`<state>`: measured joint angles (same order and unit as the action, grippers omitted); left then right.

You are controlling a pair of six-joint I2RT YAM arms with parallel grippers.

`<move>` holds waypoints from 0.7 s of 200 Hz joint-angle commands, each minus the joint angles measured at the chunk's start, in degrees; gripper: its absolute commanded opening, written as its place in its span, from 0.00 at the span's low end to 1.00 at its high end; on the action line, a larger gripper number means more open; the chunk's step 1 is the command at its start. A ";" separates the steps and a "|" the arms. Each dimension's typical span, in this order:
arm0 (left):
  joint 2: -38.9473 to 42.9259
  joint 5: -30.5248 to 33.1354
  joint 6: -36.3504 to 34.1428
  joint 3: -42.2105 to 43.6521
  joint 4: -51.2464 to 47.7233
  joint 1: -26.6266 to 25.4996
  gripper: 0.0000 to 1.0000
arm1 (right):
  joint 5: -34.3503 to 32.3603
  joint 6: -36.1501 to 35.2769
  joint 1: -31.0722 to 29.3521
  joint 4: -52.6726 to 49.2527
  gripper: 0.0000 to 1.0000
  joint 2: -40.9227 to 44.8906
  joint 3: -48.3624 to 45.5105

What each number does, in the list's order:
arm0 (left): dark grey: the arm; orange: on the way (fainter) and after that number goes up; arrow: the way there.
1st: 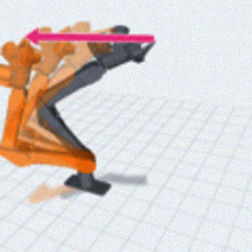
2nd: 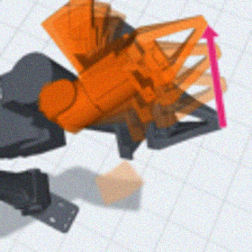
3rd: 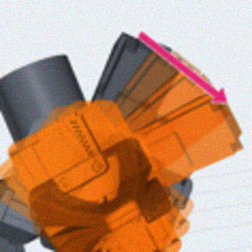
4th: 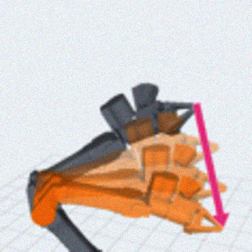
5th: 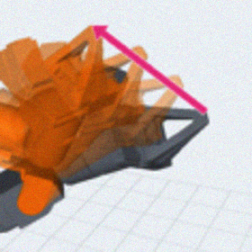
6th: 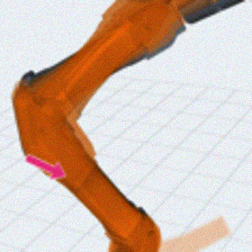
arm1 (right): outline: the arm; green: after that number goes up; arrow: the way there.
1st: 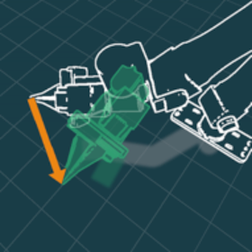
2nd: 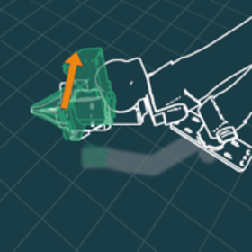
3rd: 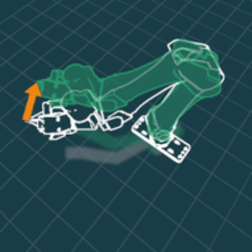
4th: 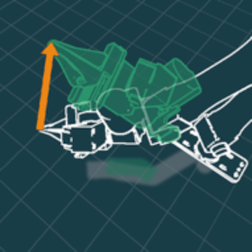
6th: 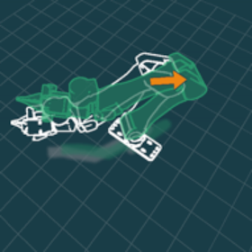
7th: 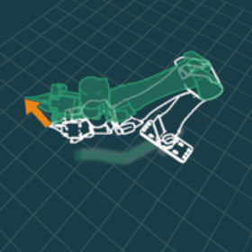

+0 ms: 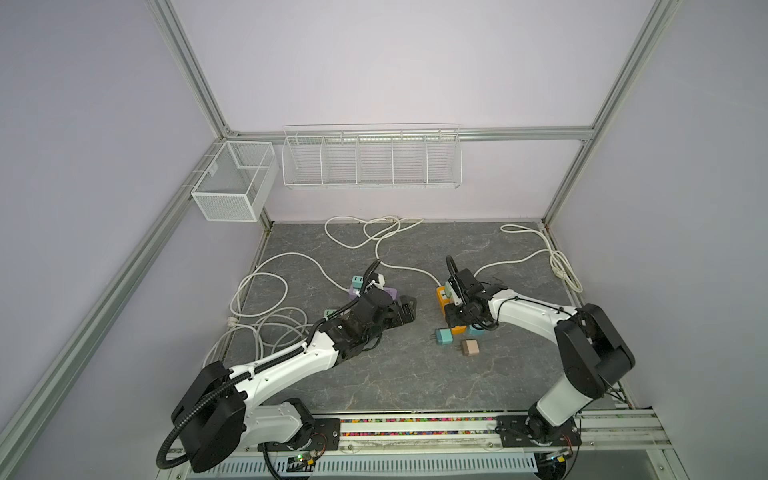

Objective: Pull the plug off the socket

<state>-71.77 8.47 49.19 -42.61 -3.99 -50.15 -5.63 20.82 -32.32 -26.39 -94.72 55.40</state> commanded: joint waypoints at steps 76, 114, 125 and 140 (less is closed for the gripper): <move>-6.54 -3.62 2.29 -3.91 4.96 0.32 0.93 | 0.08 -2.49 3.60 -5.55 0.74 9.87 2.84; -13.88 -8.32 3.80 -7.21 8.01 0.33 0.86 | 1.14 -3.91 5.37 -6.52 0.71 7.30 6.18; -16.27 -9.61 4.38 -8.47 9.05 0.32 0.83 | 1.39 -4.08 5.72 -6.24 0.69 6.64 6.71; -19.73 -11.20 5.43 -9.65 11.44 0.33 0.78 | 2.09 -4.28 6.09 -6.34 0.67 5.26 7.72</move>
<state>-87.00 1.17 52.25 -49.28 3.20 -50.13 -5.08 18.06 -27.03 -31.55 -87.02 61.30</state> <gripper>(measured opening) 0.816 0.685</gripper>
